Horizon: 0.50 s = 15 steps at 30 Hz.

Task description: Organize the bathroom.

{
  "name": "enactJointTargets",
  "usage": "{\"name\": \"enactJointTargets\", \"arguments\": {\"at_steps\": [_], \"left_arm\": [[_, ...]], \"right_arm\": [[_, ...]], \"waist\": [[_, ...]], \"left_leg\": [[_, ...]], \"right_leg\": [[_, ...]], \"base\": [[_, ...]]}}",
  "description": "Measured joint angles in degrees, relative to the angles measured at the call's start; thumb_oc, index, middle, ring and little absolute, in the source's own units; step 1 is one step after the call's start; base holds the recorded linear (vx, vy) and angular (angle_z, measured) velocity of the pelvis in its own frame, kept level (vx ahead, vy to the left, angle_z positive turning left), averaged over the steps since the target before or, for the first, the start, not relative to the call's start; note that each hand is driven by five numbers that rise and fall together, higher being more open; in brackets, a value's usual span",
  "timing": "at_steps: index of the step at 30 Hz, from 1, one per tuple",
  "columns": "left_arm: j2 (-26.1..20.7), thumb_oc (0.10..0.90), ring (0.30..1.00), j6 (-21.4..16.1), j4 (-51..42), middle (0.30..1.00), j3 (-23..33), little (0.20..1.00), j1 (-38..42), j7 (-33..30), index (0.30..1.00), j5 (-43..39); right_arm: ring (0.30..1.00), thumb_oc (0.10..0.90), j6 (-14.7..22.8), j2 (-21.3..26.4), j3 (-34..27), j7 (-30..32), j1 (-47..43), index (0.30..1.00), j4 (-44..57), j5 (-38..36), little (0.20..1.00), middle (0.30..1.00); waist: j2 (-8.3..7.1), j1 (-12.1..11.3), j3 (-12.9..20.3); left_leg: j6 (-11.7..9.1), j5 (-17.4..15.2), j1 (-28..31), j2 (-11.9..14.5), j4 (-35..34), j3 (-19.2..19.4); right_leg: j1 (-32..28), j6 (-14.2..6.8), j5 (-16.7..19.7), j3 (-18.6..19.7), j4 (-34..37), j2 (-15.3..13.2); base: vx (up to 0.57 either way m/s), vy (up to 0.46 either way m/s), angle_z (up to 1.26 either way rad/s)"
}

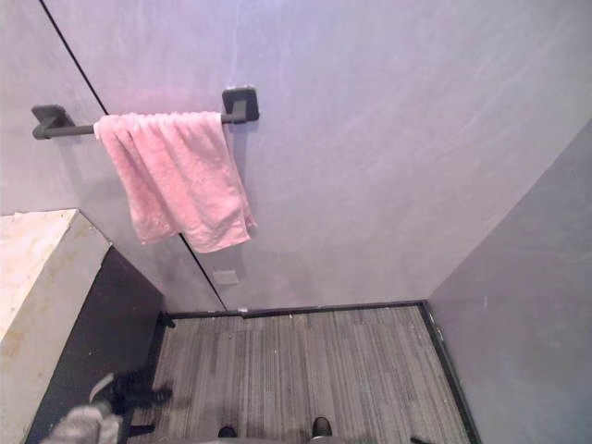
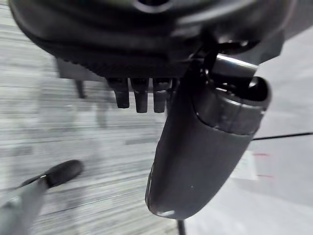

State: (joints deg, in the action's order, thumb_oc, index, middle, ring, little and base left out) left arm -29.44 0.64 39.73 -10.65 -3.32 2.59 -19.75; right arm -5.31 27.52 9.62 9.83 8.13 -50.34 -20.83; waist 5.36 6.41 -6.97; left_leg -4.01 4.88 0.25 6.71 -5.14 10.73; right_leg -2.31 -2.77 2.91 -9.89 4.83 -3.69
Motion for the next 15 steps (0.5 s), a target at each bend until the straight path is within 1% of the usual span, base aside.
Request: {"name": "enactJointTargets", "arguments": {"at_steps": [1,2,3,4,6,7,8,9,10,11,12,15], "left_arm": [[-3.3,0.800,0.900,0.9,-7.5,0.900,1.4,0.900,-1.1,-0.9,0.900,0.1],[-7.2,0.800,0.900,0.8,-15.3,0.900,3.7,0.900,-1.7,-2.1,0.900,0.5],[-8.5,0.800,0.900,0.4,-18.0,0.900,5.2,0.900,-1.6,-2.8,0.900,1.7],[-9.7,0.800,0.900,-0.8,-19.5,0.900,6.7,0.900,-0.8,-3.9,0.900,2.8],[-10.7,0.800,0.900,-0.5,-22.5,0.900,9.6,0.900,0.7,-5.8,0.900,5.2],[-11.4,0.800,0.900,-0.2,-25.7,0.900,11.7,0.900,1.5,-6.8,0.900,7.2],[-11.7,0.800,0.900,-0.5,-27.5,0.900,12.5,0.900,1.5,-7.7,0.900,8.2],[-12.0,0.800,0.900,-0.4,-28.5,0.900,12.9,0.900,1.7,-8.1,0.900,9.0],[-12.0,0.800,0.900,0.3,-29.7,0.900,13.1,0.900,2.2,-8.1,0.900,9.7],[-12.0,0.800,0.900,0.9,-30.8,0.900,13.2,0.900,2.2,-8.1,0.900,10.4],[-12.1,0.800,0.900,1.0,-32.5,0.900,13.2,0.900,2.3,-8.0,0.900,11.6],[-12.1,0.800,0.900,0.9,-34.2,0.900,13.2,0.900,2.3,-7.0,0.900,13.7]], "right_arm": [[0.900,0.800,-1.8,2.5,-0.7,1.4,1.3,0.900,9.1,-0.5,0.900,0.900],[0.900,0.800,-2.7,5.5,-3.0,2.6,2.8,0.900,20.9,-1.2,0.900,0.900],[0.900,0.800,-2.7,6.5,-4.7,2.8,2.9,0.900,25.6,-1.6,0.900,0.900],[0.900,0.800,-1.3,6.7,-6.5,2.7,1.7,0.900,28.1,-1.5,0.900,0.900],[0.900,0.800,-1.7,6.8,-9.7,1.9,-1.0,0.900,31.8,-1.8,0.900,0.900],[0.900,0.800,-2.3,7.0,-12.2,0.2,-3.4,0.900,35.6,-2.0,0.900,0.900],[0.900,0.800,-2.3,7.4,-13.1,-1.6,-3.6,0.900,37.9,-2.0,0.900,0.900],[0.900,0.800,-2.2,7.7,-13.2,-3.4,-5.5,0.900,39.1,-2.0,0.900,0.900],[0.900,0.800,-3.8,8.8,-13.3,-6.0,-6.3,0.900,42.0,-1.9,0.900,0.900],[0.900,0.800,-4.3,9.5,-13.2,-7.4,-6.3,0.900,43.6,-1.9,0.900,0.900],[0.900,0.800,-4.5,10.4,-13.2,-10.2,-6.7,0.900,45.9,-1.9,0.900,0.900],[0.900,0.800,-5.1,10.5,-13.0,-14.1,-8.6,0.900,47.8,-2.0,0.900,0.900]], "waist": [[-0.36,0.2,-0.2],[-0.85,0.4,-0.2],[-1.08,0.5,-0.1],[-1.51,0.5,0.4],[-2.11,0.1,0.6],[-2.73,-0.2,0.7],[-3.15,-0.3,0.8],[-3.63,-0.4,1.0],[-4.17,-0.7,0.9],[-4.45,-0.7,0.8],[-5.14,-1.1,0.9],[-6.09,-1.6,1.1]], "left_leg": [[0.0,0.1,0.1,0.0,0.0,-0.2],[-0.1,0.2,0.4,0.1,0.0,-0.6],[-0.2,0.2,0.4,0.0,0.0,-0.9],[-0.1,0.3,0.4,0.0,0.0,-1.0],[-0.2,0.3,0.4,0.0,0.0,-1.3],[-0.3,0.5,0.2,0.0,0.0,-1.6],[-0.6,0.9,0.2,-0.1,0.0,-1.8],[-0.6,1.0,0.3,0.0,0.0,-1.9],[-0.6,0.9,0.3,-0.1,0.0,-2.2],[-0.6,0.9,0.3,-0.1,0.0,-2.5],[-0.6,0.9,0.2,-0.1,0.0,-2.7],[-0.6,0.9,0.2,-0.1,0.0,-2.8]], "right_leg": [[-0.2,0.1,0.1,-0.3,-0.2,0.0],[-0.8,0.0,0.1,-0.8,-0.2,0.0],[-1.0,0.0,0.1,-1.0,-0.2,0.1],[-1.0,0.0,0.1,-1.1,-0.2,0.1],[-1.1,0.0,0.1,-1.2,-0.2,0.1],[-1.2,0.0,0.1,-1.6,-0.2,0.1],[-1.2,0.0,0.1,-1.8,-0.2,0.0],[-1.3,0.0,0.1,-2.0,-0.2,0.0],[-1.6,0.0,0.1,-2.2,-0.2,0.0],[-1.7,0.0,0.1,-2.4,-0.2,0.0],[-1.7,0.0,0.1,-2.4,-0.2,0.0],[-1.8,0.0,0.1,-2.4,-0.2,0.0]], "base": [[0.02,-0.075,0.10],[0.02,-0.080,0.16],[0.02,-0.064,0.17],[0.02,-0.054,0.12],[0.02,-0.045,0.09],[0.04,-0.051,0.14],[0.05,-0.050,0.15],[0.08,-0.067,0.13],[0.06,-0.044,0.12],[0.07,-0.037,0.13],[0.04,-0.020,0.08],[0.05,-0.019,0.04]]}}
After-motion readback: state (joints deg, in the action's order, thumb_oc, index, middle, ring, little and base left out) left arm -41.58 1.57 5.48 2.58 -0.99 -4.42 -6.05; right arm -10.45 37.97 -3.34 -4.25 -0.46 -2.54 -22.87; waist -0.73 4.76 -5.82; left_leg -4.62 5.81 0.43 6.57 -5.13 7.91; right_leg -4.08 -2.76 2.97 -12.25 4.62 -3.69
